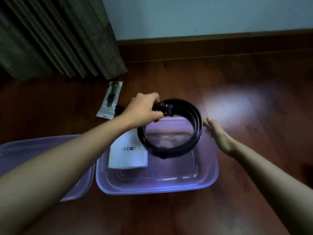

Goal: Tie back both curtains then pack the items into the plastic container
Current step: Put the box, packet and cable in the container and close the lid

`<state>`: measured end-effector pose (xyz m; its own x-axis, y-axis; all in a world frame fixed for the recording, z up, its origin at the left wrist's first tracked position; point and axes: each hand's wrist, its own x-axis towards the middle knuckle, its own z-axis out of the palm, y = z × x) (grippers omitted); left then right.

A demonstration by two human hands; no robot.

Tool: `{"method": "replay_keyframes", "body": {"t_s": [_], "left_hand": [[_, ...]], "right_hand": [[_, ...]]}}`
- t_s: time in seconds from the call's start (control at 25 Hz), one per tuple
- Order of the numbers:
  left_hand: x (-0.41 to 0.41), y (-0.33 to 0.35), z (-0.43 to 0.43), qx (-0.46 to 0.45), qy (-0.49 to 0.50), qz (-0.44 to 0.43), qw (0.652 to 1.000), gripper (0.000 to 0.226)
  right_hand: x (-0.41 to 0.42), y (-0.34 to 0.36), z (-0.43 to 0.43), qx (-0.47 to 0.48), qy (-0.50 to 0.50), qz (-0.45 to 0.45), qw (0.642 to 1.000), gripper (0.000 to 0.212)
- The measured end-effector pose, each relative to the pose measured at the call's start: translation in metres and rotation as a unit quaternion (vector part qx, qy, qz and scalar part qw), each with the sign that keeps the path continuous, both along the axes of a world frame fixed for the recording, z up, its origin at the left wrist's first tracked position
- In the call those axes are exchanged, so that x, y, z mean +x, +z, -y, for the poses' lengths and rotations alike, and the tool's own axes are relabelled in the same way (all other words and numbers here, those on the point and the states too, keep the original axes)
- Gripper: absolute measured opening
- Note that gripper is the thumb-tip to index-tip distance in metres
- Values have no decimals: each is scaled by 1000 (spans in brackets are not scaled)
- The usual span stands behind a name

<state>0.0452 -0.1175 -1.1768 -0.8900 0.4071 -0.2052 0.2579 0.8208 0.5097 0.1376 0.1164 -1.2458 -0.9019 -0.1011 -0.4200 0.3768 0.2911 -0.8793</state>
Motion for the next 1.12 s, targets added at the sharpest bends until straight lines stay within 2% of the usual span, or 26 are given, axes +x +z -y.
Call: {"method": "replay_keyframes", "body": {"t_s": [0.04, 0.16, 0.28, 0.36, 0.52, 0.64, 0.76, 0.88, 0.92, 0.96, 1.04, 1.12], "left_hand": [[13, -5, -4, -42, -34, -19, 998, 24], [42, -27, -26, -153, -115, -93, 977, 25], [55, -52, -48, -201, -121, -44, 971, 29], [59, -70, -55, -209, -106, -21, 972, 28], [56, -92, -52, -214, -44, -20, 976, 30], [58, -84, -53, -223, -45, -12, 974, 40], [53, -66, -42, -189, -48, 10, 981, 53], [23, -39, -10, -11, 46, -54, 997, 38], [7, -35, 3, 20, 77, -87, 993, 31], [-9, -34, 17, 13, 88, -107, 990, 25], [-42, -44, 47, -92, 43, -75, 992, 26], [-66, -64, 73, -203, -66, -5, 977, 41]], "right_hand": [[-1, 0, -2, -20, 1, 22, 1000, 90], [-2, -1, 0, -13, -1, 27, 1000, 73], [1, -1, 5, 60, 16, -10, 998, 53], [1, 0, 7, 125, 25, -47, 991, 48], [4, -4, 11, 232, 48, -94, 967, 52], [10, -13, 13, 360, 80, -134, 920, 74], [12, -16, 16, 440, 88, -167, 878, 86], [12, -18, 16, 460, 99, -170, 866, 88], [12, -19, 16, 461, 99, -168, 866, 88], [12, -20, 17, 461, 98, -167, 866, 87], [12, -21, 18, 460, 89, -166, 868, 85], [12, -22, 18, 459, 85, -166, 869, 83]]}}
